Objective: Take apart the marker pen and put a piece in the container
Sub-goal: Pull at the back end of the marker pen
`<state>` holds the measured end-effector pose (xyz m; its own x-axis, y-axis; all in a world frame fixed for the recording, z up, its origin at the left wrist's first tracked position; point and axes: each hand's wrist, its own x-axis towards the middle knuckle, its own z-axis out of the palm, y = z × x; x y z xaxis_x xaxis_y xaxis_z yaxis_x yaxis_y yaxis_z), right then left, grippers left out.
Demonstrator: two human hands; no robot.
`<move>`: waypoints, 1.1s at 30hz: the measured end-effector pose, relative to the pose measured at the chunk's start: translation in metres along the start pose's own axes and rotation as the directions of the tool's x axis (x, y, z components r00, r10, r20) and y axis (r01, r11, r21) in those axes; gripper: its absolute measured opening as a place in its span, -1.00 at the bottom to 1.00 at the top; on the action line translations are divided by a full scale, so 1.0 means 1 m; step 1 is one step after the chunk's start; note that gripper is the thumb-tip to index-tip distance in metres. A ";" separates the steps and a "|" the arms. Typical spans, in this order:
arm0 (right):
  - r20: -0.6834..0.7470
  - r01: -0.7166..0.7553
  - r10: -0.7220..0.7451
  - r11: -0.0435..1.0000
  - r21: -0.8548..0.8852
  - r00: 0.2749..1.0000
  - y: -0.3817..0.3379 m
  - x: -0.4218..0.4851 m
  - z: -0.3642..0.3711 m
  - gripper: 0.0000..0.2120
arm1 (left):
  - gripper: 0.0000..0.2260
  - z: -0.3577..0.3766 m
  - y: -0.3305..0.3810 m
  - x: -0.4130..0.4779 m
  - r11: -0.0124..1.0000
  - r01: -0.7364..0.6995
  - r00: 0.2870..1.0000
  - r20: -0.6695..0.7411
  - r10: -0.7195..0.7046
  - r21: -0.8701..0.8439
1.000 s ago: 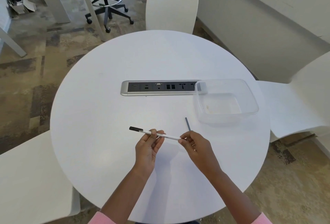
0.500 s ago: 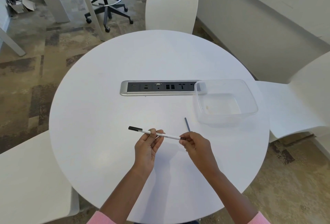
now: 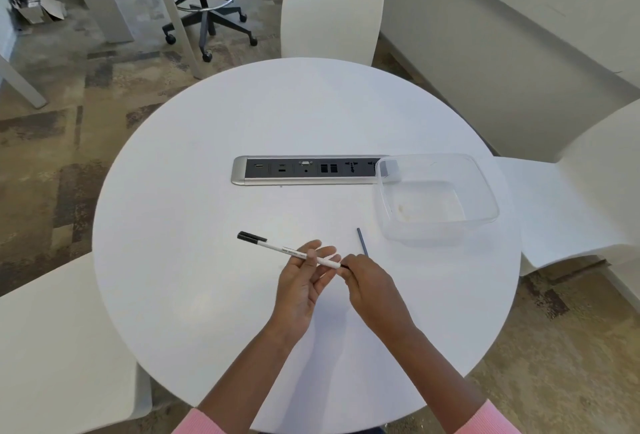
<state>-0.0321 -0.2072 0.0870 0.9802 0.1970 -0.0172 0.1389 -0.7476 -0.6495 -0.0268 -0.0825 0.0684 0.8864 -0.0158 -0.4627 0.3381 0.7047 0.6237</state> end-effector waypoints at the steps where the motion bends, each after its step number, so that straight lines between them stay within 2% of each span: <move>1: 0.001 0.008 -0.008 1.000 -0.014 1.000 -0.002 0.000 0.001 -0.82 | -0.88 0.002 -0.002 0.000 1.000 0.007 1.000 0.008 -0.007 0.002; 3: 0.026 -0.094 0.092 0.990 0.106 0.995 -0.004 0.003 0.001 -0.77 | -0.89 0.004 -0.002 0.000 1.000 0.004 1.000 0.005 -0.004 -0.004; 4: 0.070 -0.207 0.195 0.945 0.254 0.978 -0.006 0.004 0.000 -0.71 | -0.89 0.004 -0.002 0.001 1.000 -0.002 1.000 0.008 0.002 0.003; 6: 0.200 -0.405 0.353 0.764 0.502 0.914 -0.009 0.007 -0.001 -0.58 | -0.86 0.003 -0.001 0.001 0.999 -0.015 1.000 0.022 0.014 0.034; 7: 0.232 -0.439 0.374 0.726 0.529 0.898 -0.010 0.007 -0.001 -0.56 | -0.86 0.003 -0.001 0.001 0.999 -0.018 1.000 0.024 0.017 0.044; 9: 0.166 -0.346 0.304 0.840 0.418 0.938 -0.010 0.005 -0.001 -0.64 | -0.85 0.002 0.000 0.001 0.999 -0.018 1.000 0.013 0.018 0.032; 11: 0.041 -0.145 0.140 0.967 0.211 0.989 -0.005 0.002 0.001 -0.80 | -0.86 0.002 0.003 0.002 1.000 -0.015 1.000 0.000 0.015 0.020; 12: 0.009 -0.076 0.075 0.987 0.139 0.997 -0.004 0.002 0.001 -0.84 | -0.86 0.001 0.005 0.003 1.000 -0.013 1.000 -0.002 0.013 0.029; 14: 0.014 -0.088 0.087 0.987 0.136 0.996 -0.003 0.002 0.002 -0.79 | -0.86 0.002 0.006 0.003 0.999 -0.010 1.000 0.002 0.010 0.045; 16: 0.078 -0.245 0.232 0.894 0.376 0.969 -0.006 0.004 0.000 -0.66 | -0.86 0.003 0.006 0.003 0.999 -0.013 1.000 0.009 0.012 0.045; 17: 0.108 -0.298 0.280 0.846 0.442 0.954 -0.007 0.006 0.000 -0.63 | -0.86 0.004 0.006 0.003 0.999 -0.015 1.000 0.010 0.014 0.042; 18: 0.115 -0.299 0.277 0.854 0.426 0.954 -0.009 0.006 -0.001 -0.64 | -0.86 0.004 0.006 0.003 0.999 -0.016 1.000 0.010 0.016 0.039; 21: 0.012 -0.068 0.067 0.985 0.159 0.998 -0.006 0.004 0.000 -0.83 | -0.86 0.003 0.008 0.004 0.999 -0.015 1.000 0.010 0.014 0.040; 23: -0.007 -0.014 0.015 0.998 0.067 1.000 -0.004 0.003 0.001 -0.82 | -0.87 0.002 0.008 0.004 0.999 -0.005 1.000 0.005 0.004 0.053; 24: 0.011 -0.041 0.040 0.995 0.086 0.999 -0.004 0.003 0.002 -0.78 | -0.87 0.002 0.008 0.004 0.998 -0.001 1.000 0.002 0.001 0.056; 25: 0.040 -0.127 0.121 0.971 0.202 0.992 -0.005 0.004 0.002 -0.72 | -0.87 0.002 0.007 0.004 0.998 0.000 1.000 0.002 0.000 0.058; 27: 0.110 -0.297 0.278 0.845 0.444 0.954 -0.008 0.007 0.000 -0.61 | -0.87 0.003 0.006 0.003 0.998 0.002 1.000 0.004 -0.002 0.059; 28: 0.116 -0.307 0.287 0.838 0.451 0.951 -0.009 0.007 0.000 -0.62 | -0.87 0.003 0.006 0.003 0.998 0.005 1.000 0.001 -0.005 0.056; 31: 0.019 -0.099 0.097 0.974 0.201 0.995 -0.005 0.003 0.000 -0.81 | -0.87 0.002 0.008 0.003 0.999 0.010 1.000 -0.005 -0.010 0.040; 33: -0.003 -0.014 0.014 0.997 0.079 1.000 -0.002 0.003 0.001 -0.84 | -0.87 0.002 0.009 0.003 0.999 0.012 1.000 -0.002 -0.012 0.052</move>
<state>-0.0296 -0.2048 0.0874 0.9825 0.1846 -0.0243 0.1136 -0.6979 -0.7071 -0.0207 -0.0777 0.0734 0.8816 -0.0226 -0.4714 0.3646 0.6669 0.6498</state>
